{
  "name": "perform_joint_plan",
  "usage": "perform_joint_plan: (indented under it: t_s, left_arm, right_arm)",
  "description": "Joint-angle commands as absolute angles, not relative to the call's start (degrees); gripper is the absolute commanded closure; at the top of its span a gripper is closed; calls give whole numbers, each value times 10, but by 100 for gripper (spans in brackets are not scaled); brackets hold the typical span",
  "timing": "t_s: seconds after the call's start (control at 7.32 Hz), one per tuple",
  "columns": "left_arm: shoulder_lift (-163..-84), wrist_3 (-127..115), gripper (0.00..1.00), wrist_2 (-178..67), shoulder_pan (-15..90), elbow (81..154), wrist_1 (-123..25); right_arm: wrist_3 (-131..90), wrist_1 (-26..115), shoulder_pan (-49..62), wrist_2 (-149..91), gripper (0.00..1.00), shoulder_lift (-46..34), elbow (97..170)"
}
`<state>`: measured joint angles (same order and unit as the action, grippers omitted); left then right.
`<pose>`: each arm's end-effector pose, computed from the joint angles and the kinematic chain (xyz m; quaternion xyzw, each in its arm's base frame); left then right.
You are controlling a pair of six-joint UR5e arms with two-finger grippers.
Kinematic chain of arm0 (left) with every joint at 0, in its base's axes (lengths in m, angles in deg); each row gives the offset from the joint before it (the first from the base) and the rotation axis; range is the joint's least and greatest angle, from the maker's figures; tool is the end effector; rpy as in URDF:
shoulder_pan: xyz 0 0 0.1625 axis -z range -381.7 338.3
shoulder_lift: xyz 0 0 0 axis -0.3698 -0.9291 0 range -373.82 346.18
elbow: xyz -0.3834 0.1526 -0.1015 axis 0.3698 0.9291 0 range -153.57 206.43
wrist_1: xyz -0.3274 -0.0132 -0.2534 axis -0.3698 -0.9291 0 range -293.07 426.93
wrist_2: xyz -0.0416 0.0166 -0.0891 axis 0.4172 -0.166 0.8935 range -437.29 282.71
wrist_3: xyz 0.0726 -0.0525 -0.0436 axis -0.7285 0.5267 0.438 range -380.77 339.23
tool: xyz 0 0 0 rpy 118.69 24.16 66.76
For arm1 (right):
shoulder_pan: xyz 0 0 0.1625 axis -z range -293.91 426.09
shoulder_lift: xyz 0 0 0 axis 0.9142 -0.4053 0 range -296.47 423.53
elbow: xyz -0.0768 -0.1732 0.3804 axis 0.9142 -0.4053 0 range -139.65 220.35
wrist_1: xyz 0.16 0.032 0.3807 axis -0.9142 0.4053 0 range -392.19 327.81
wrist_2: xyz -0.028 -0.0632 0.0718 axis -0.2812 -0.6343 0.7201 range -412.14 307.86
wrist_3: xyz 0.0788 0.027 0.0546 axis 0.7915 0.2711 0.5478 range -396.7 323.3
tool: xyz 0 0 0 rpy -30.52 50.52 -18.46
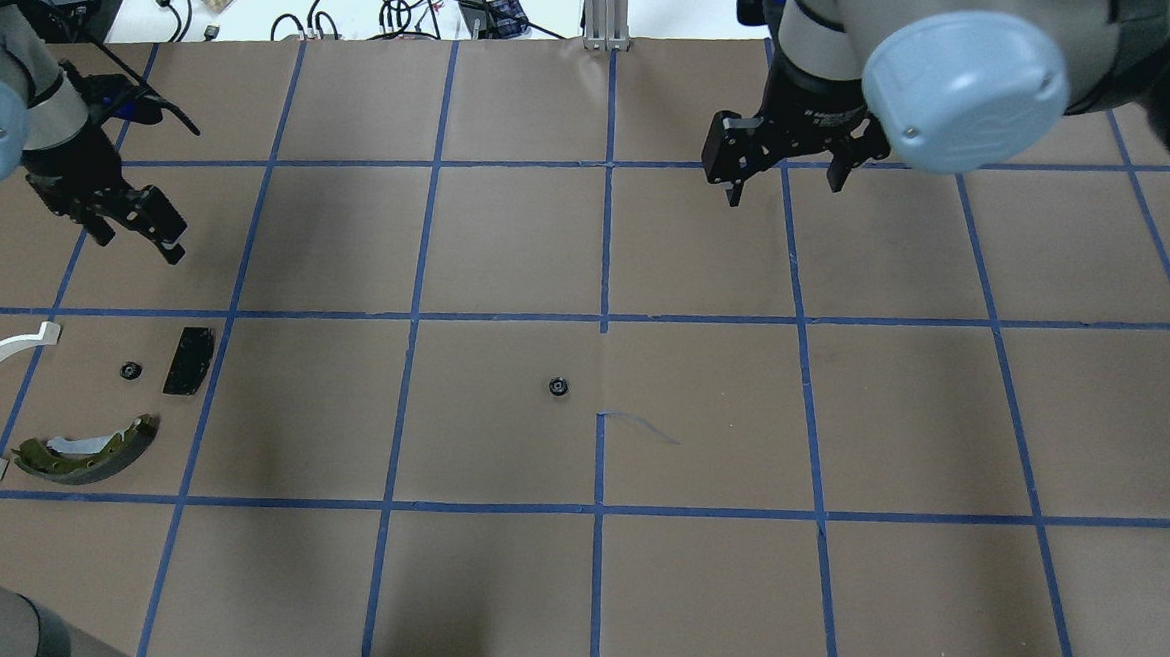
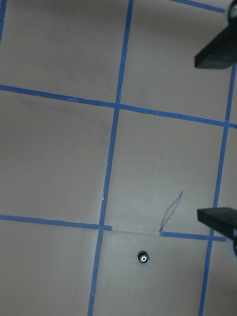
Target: Place bearing gear from tray to pile
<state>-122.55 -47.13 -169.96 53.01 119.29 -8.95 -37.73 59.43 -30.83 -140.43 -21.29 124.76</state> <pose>0.0307 -0.6002 0.3090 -0.0978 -0.9928 -0.0691 0.0015 0.1996 -0.5134 0.4926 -0.0695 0.9973 -0.0168 0.0158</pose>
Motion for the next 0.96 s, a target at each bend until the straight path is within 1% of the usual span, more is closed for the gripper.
perform_joint_plan:
  t_s: [0.0,0.14,0.41,0.68,0.82]
  left_arm:
    - [-1218,-338,0,-1651,614,1198,-91]
    - [-1218,-322,0,-1656,654,1206,-87]
    - [-1216,-252,0,-1652,702,1248,-66]
    - [-1232,-170,0,-1652,781,1271,10]
    - [-1231,-136,0,-1652,816,1280,24]
  right_arm:
    - [-377,582,-278,-1401,0,-223,1254]
    - [-375,570,-269,-1399,0,-233,1255]
    - [-347,571,-269,-1418,0,-244,1259]
    - [-332,572,-266,-1457,0,-256,1272]
    - [-336,576,-263,-1455,0,-255,1271]
